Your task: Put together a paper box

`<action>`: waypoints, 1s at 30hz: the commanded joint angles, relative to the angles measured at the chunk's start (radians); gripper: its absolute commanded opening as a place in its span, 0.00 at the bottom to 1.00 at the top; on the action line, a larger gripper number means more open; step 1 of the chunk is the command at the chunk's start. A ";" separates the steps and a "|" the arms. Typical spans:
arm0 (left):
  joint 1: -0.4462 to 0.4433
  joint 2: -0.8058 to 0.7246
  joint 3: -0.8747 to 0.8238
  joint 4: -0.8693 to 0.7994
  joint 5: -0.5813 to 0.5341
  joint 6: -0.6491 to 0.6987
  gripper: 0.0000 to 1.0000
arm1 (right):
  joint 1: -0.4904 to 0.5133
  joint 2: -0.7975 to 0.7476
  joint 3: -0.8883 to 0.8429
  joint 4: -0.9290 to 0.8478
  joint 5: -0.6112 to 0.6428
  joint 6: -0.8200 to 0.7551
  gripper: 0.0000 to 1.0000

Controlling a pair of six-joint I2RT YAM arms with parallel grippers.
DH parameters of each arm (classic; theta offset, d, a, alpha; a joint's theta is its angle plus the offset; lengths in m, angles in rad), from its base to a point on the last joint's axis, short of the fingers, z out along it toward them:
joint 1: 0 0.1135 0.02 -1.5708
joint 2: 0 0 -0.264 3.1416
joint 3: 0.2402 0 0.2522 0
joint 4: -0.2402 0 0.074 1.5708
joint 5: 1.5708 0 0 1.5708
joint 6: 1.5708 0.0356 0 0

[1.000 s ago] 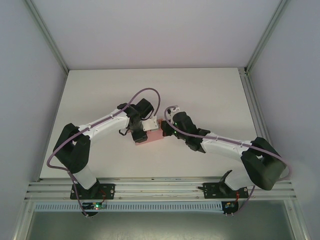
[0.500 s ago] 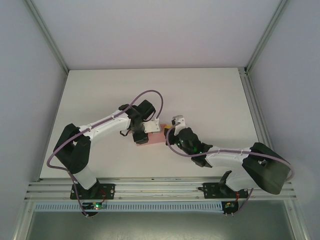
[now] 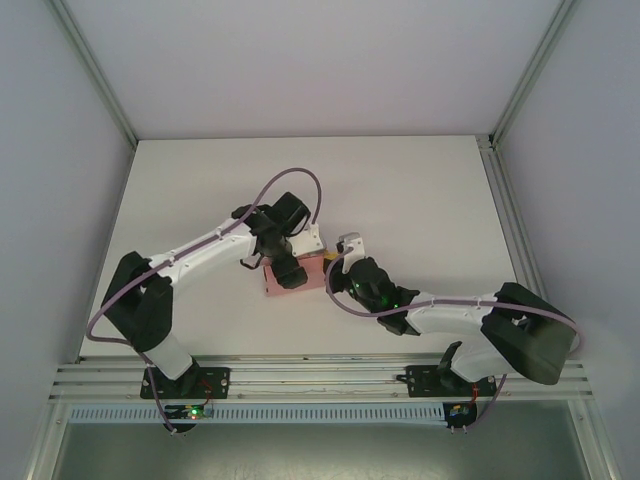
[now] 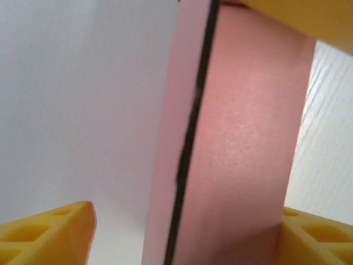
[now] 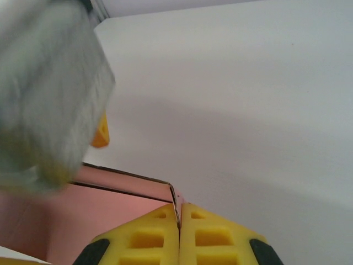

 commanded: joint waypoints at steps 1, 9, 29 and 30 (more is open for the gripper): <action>-0.002 -0.070 0.023 0.033 0.009 -0.092 0.94 | 0.040 0.028 0.008 -0.257 0.057 0.008 0.00; -0.004 -0.222 -0.044 0.091 -0.032 -0.288 1.00 | 0.083 0.055 0.104 -0.369 0.140 0.036 0.00; -0.004 -0.438 -0.228 -0.109 -0.252 -0.847 0.55 | 0.104 0.091 0.247 -0.544 0.197 -0.024 0.00; -0.003 -0.439 -0.231 -0.119 -0.257 -0.847 0.55 | 0.105 0.087 0.246 -0.542 0.191 -0.030 0.00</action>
